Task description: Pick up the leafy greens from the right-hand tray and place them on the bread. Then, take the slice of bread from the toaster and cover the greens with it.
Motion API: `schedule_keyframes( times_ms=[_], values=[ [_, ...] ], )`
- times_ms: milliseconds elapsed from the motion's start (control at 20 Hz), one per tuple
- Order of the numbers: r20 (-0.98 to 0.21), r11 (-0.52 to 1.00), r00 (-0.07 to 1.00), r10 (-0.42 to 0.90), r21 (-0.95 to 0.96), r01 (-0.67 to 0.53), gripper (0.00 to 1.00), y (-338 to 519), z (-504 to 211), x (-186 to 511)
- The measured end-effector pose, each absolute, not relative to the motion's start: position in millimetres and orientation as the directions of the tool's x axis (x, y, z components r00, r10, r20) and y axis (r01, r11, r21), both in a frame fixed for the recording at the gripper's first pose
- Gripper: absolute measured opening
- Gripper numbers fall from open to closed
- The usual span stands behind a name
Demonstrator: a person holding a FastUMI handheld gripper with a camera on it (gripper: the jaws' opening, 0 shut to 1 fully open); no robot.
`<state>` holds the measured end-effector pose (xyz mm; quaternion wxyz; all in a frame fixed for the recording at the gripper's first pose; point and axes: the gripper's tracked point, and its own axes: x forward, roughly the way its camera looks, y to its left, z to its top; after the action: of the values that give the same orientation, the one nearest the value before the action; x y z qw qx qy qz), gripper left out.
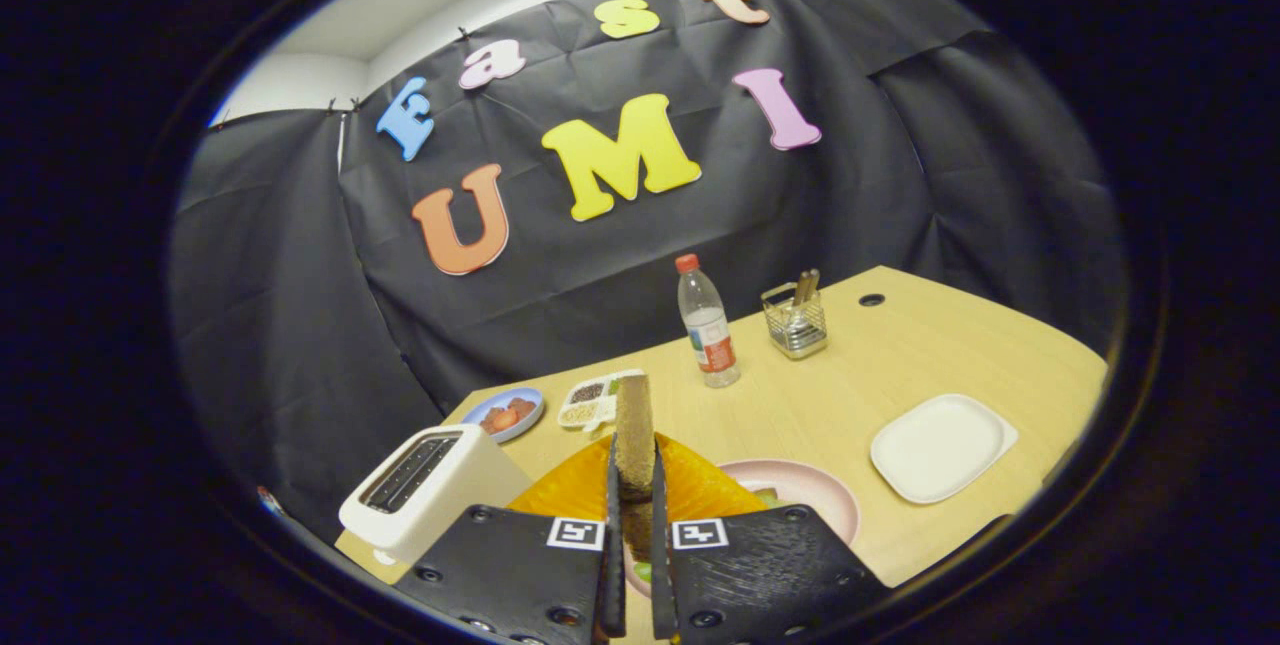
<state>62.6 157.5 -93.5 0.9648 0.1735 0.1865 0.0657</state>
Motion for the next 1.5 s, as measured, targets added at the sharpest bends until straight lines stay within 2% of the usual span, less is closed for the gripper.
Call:
schedule_keyframes(
  times_ms=[400,650,800,850,900,950,1200,1500],
  values=[
    [-0.382,0.883,0.893,0.239,0.468,-0.037,0.10,157.4,-139.9,46.8],
    [-0.414,0.890,0.886,0.207,0.456,0.006,0.10,137.3,-164.6,44.5],
    [-0.413,0.901,0.893,0.180,0.433,0.018,0.14,120.6,-167.3,47.7],
    [-0.413,0.902,0.894,0.176,0.431,0.021,0.19,117.4,-170.3,50.0],
    [-0.419,0.905,0.892,0.169,0.425,0.028,0.19,114.2,-172.7,49.7],
    [-0.427,0.906,0.889,0.163,0.422,0.036,0.26,108.5,-177.8,51.1],
    [-0.449,0.922,0.885,0.125,0.382,0.064,0.50,83.8,-183.6,50.8],
    [-0.335,0.975,0.941,0.043,0.220,0.034,0.78,18.8,-133.1,49.1]
  ],
)
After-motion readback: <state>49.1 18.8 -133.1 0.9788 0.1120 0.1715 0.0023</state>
